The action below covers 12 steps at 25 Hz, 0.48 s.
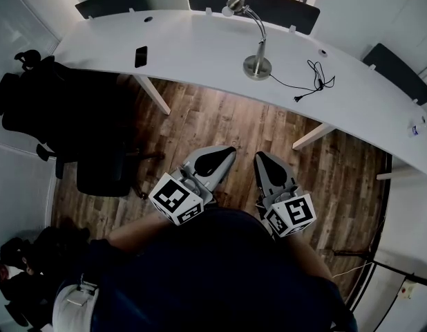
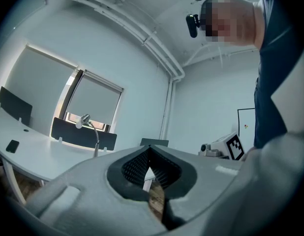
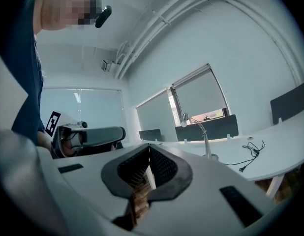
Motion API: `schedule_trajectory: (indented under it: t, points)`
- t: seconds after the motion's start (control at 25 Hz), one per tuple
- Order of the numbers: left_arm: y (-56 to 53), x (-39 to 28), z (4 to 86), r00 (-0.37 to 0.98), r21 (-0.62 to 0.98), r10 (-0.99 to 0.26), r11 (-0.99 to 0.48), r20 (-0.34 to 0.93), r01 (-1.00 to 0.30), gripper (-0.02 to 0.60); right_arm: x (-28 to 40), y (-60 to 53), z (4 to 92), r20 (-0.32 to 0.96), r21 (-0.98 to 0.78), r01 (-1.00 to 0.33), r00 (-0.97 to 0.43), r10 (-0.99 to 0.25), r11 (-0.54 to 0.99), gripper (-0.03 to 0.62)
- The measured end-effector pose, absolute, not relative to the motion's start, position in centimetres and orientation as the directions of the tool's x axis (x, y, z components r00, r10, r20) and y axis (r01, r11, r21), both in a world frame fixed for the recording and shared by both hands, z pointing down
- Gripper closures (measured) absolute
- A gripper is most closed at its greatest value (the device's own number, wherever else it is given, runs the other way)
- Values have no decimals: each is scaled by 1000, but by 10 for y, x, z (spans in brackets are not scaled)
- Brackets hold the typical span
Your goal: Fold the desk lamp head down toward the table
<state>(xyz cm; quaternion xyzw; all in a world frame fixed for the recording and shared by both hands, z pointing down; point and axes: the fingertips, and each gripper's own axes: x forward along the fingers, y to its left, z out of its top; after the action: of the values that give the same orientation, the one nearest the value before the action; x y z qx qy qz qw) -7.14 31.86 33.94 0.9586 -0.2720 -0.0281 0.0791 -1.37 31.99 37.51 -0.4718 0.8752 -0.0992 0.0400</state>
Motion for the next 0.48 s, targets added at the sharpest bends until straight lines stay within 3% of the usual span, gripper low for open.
schedule_trajectory:
  t: [0.48]
  points:
    - [173,-71,336,869,142,-493,-863,-34,-484,575,-16,188,378,66,-185,-852,-508,-859,490,583]
